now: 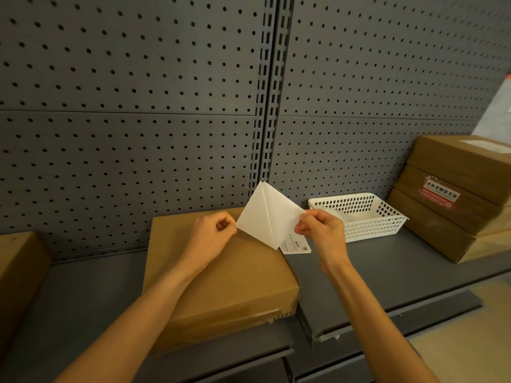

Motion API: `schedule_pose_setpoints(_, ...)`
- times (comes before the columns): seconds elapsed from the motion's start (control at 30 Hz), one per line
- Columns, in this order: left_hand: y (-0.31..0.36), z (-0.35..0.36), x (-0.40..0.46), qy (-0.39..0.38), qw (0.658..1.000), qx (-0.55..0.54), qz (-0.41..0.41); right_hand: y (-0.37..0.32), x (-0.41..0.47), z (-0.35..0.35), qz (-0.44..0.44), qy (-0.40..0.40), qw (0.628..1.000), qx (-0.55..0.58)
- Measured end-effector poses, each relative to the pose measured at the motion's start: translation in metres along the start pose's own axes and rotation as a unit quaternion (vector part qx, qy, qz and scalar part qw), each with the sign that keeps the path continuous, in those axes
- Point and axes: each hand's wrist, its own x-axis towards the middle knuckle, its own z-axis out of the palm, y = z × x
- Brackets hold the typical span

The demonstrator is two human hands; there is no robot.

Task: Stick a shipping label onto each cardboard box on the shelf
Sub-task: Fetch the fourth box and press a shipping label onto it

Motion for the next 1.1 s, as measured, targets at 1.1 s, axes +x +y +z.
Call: schedule_pose_setpoints(1.1,0.002,0.005,0.002,0.036,0.996,0.073,-0.039,0.016,0.023,-0.098,0.008,0.114,0.993,0.003)
